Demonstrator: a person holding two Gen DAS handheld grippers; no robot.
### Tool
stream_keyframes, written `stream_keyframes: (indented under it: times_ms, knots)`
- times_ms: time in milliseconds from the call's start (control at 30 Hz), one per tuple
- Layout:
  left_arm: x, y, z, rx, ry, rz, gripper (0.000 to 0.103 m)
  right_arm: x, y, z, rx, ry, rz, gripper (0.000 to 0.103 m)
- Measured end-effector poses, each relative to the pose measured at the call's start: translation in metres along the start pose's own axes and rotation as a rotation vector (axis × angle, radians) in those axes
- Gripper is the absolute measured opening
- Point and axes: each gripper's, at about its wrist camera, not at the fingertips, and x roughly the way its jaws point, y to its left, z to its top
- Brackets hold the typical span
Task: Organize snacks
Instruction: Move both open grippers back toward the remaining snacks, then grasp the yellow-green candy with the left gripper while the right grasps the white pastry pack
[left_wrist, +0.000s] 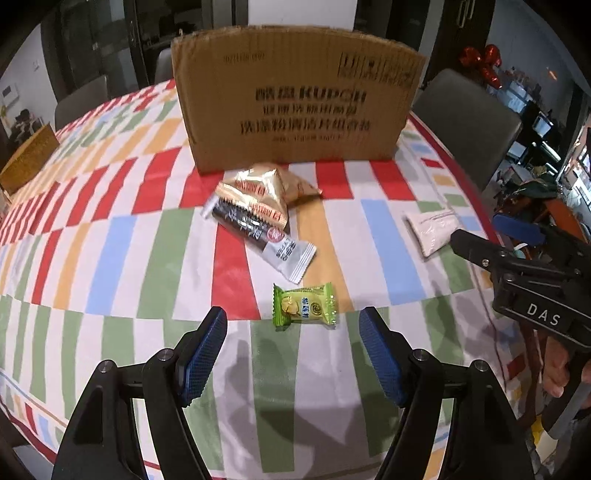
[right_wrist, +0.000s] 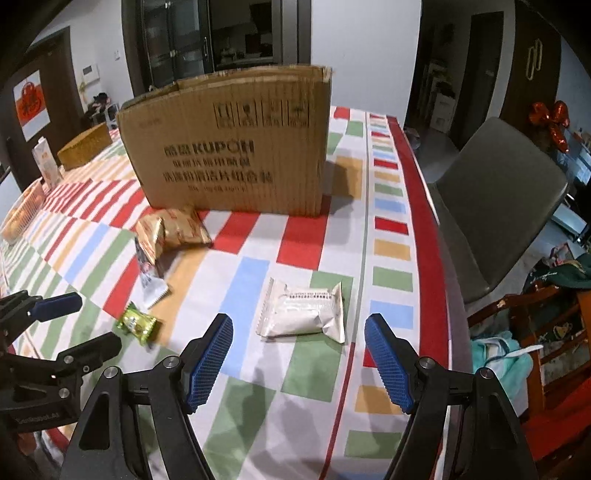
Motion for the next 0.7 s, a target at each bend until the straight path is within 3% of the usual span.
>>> stream_keyframes:
  times_ms: [367,633,700]
  knots:
    - [0.030,-0.005,0.006,0.002,0.048,0.013,0.071,0.036,-0.006,0.004,-0.010,0.067,0.008,0.075]
    - [0.041,-0.007,0.008,0.007,0.062,0.031,0.058,0.061,-0.007,0.009,0.010,0.114,0.012,0.075]
    - [0.041,-0.006,0.008,0.009,0.055,0.030,0.049,0.066,-0.006,0.010,0.009,0.119,0.019,0.075]
